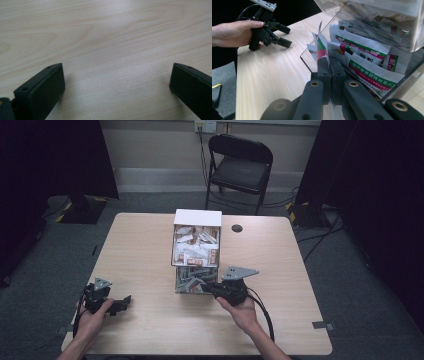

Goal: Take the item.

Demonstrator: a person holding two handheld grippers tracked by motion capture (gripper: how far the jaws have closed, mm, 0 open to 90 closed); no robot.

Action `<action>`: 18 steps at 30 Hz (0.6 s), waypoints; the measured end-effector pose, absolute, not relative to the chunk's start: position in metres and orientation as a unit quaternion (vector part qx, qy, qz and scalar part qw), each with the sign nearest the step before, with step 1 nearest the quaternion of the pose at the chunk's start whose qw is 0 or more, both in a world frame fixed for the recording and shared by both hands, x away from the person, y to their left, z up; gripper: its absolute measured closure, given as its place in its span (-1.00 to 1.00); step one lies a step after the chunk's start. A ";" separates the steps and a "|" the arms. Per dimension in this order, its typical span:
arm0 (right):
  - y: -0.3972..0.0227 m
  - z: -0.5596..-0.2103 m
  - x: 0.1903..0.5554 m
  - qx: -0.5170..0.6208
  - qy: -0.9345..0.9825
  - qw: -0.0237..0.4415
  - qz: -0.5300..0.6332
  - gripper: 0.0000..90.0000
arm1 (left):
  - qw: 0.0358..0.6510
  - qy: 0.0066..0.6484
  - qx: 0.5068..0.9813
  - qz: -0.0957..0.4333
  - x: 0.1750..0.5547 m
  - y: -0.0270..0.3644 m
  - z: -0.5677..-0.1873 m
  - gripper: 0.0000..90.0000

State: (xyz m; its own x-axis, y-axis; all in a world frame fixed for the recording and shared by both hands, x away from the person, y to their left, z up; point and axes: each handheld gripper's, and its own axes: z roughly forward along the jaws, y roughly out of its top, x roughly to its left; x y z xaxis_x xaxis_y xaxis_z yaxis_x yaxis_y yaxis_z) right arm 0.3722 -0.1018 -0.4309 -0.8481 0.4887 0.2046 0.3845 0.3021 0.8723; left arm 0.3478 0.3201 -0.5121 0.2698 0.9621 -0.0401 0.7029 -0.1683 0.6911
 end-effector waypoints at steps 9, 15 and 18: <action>-0.102 -0.427 0.371 0.267 0.804 0.055 0.529 0.99 | 0.308 0.566 0.735 0.211 0.348 0.320 -0.512 -1.00; -0.103 -0.420 0.369 0.258 0.804 0.060 0.532 0.99 | 0.308 0.566 0.735 0.210 0.348 0.320 -0.512 -1.00; -0.103 -0.419 0.368 0.257 0.803 0.060 0.534 1.00 | 0.308 0.566 0.735 0.211 0.348 0.320 -0.512 -1.00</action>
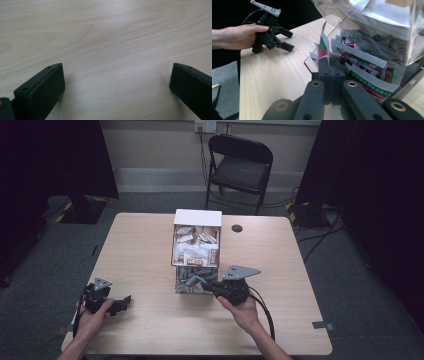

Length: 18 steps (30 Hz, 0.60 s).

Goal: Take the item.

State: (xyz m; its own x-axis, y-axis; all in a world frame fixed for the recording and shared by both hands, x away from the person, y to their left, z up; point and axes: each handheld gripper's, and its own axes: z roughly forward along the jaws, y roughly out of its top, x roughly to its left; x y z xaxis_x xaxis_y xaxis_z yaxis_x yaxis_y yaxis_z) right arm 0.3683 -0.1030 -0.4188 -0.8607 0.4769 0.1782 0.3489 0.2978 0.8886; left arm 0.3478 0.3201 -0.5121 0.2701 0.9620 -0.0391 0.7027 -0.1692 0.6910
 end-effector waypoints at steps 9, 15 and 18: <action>-0.102 -0.417 0.366 0.259 0.800 0.062 0.537 1.00 | 0.309 0.567 0.734 0.211 0.348 0.320 -0.512 -1.00; -0.102 -0.414 0.365 0.259 0.799 0.060 0.540 1.00 | 0.308 0.566 0.735 0.210 0.348 0.320 -0.512 -1.00; -0.103 -0.413 0.364 0.258 0.798 0.056 0.542 1.00 | 0.308 0.566 0.735 0.210 0.348 0.320 -0.512 -1.00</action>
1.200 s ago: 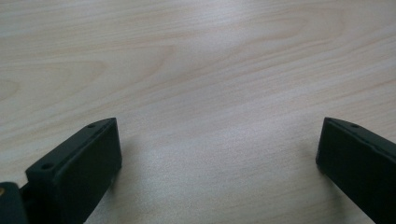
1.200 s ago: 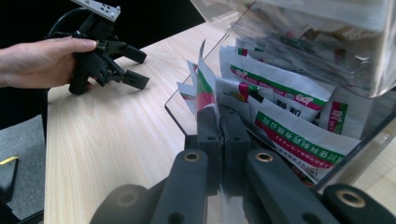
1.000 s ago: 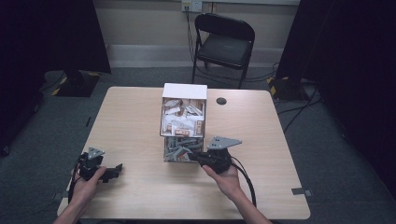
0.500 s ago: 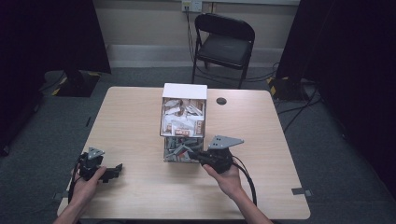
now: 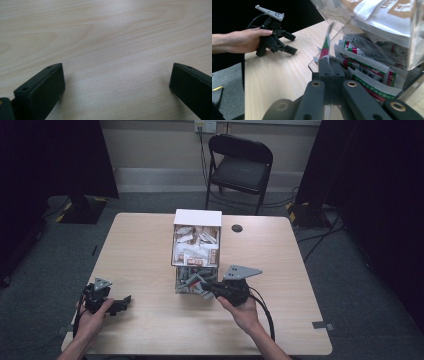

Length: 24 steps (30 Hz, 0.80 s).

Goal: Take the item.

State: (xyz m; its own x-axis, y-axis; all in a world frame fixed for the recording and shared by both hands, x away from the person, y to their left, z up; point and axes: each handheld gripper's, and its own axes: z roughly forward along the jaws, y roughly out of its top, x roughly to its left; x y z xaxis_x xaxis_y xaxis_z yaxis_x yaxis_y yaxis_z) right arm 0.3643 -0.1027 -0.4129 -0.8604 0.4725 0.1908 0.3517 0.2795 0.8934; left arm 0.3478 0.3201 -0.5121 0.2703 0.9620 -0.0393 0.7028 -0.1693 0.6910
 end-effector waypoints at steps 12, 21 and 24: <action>-0.103 -0.411 0.361 0.254 0.800 0.057 0.541 1.00 | 0.308 0.566 0.735 0.211 0.348 0.320 -0.512 -1.00; -0.106 -0.409 0.358 0.254 0.800 0.057 0.541 1.00 | 0.308 0.566 0.735 0.210 0.348 0.320 -0.512 -1.00; -0.108 -0.409 0.356 0.255 0.801 0.055 0.539 1.00 | 0.308 0.566 0.735 0.210 0.348 0.320 -0.512 -1.00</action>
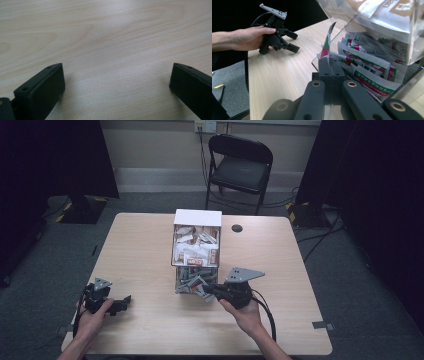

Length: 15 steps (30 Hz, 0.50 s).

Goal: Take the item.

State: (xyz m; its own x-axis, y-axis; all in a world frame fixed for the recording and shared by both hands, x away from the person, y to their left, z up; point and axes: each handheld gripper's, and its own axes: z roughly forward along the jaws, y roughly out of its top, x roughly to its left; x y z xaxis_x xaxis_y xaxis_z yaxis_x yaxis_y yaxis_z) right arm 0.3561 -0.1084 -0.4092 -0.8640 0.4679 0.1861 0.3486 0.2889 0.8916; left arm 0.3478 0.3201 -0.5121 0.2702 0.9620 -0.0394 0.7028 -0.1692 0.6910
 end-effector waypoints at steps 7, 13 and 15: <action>-0.118 -0.407 0.353 0.263 0.798 0.055 0.539 1.00 | 0.309 0.567 0.734 0.211 0.348 0.320 -0.512 -1.00; -0.128 -0.406 0.349 0.267 0.800 0.063 0.534 1.00 | 0.308 0.566 0.735 0.210 0.348 0.320 -0.512 -1.00; -0.131 -0.405 0.349 0.270 0.797 0.064 0.536 1.00 | 0.308 0.566 0.735 0.210 0.348 0.320 -0.512 -1.00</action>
State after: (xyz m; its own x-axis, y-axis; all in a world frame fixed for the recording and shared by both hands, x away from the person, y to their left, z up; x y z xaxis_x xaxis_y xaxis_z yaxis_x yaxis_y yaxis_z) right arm 0.3485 -0.1312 -0.4048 -0.8459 0.4992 0.1879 0.3622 0.2790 0.8894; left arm 0.3478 0.3201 -0.5121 0.2710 0.9618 -0.0390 0.7031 -0.1701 0.6904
